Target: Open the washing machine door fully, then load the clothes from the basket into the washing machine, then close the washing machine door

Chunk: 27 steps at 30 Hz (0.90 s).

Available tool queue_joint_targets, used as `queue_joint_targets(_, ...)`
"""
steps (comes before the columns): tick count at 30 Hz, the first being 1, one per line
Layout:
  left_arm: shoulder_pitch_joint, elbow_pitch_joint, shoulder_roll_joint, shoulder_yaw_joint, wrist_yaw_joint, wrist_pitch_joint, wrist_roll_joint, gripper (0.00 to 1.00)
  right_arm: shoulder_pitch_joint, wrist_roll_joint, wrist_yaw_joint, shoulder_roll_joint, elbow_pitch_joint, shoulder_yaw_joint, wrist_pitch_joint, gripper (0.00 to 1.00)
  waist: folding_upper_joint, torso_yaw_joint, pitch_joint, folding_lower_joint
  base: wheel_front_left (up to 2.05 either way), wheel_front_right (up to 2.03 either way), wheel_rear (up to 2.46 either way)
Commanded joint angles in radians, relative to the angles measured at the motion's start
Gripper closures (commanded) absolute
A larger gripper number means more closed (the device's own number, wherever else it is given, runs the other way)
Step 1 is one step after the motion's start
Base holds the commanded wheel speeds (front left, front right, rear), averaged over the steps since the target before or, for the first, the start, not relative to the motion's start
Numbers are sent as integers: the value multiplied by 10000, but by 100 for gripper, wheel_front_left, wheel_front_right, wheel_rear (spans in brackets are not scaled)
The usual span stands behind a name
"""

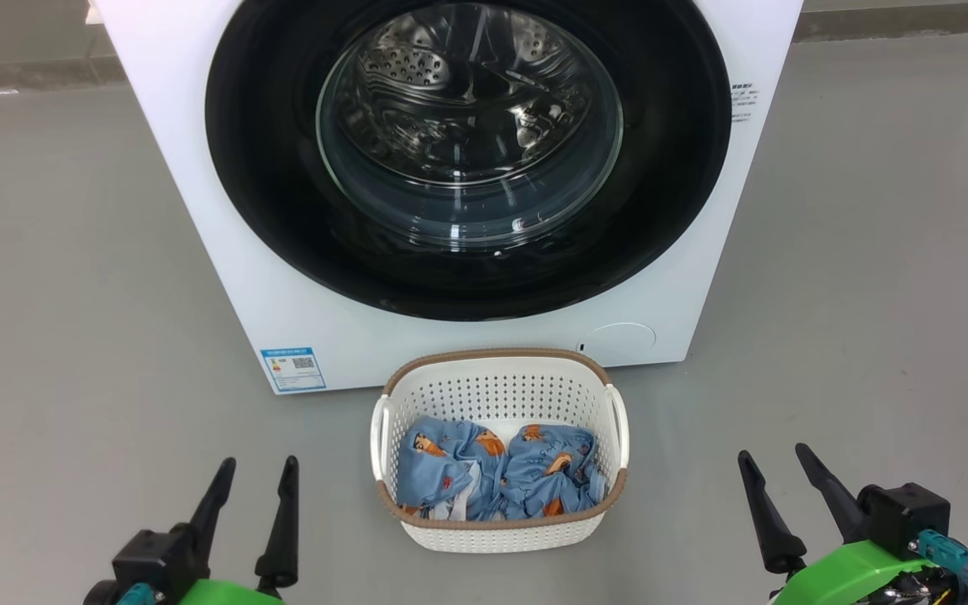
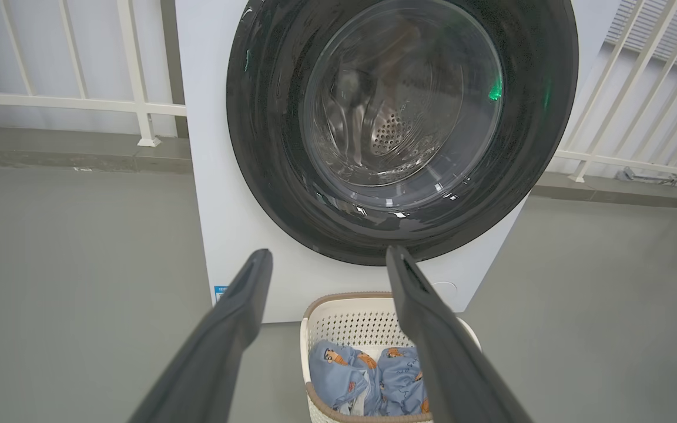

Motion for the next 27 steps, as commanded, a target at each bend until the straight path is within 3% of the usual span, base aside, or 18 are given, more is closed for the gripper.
queue_joint_targets(1, -481, -176, 146, 240, 60, -160, 361, 0, -314, -356, 15, -71, -358, 294, -145, 0, 0, 9, -6, -1, 0, 0, 0)
queue_joint_targets(10, -556, 17, 145, 96, 170, -397, 1103, 0, -230, -1206, 16, -140, -599, 501, -220, 0, 0, 42, -20, -1, 0, 0, 0)
queue_joint_targets(27, -603, 306, 130, 74, 349, -400, 758, 0, -147, -1021, 16, -142, -693, 456, -165, 0, 0, 51, 6, -1, 0, 0, 0)
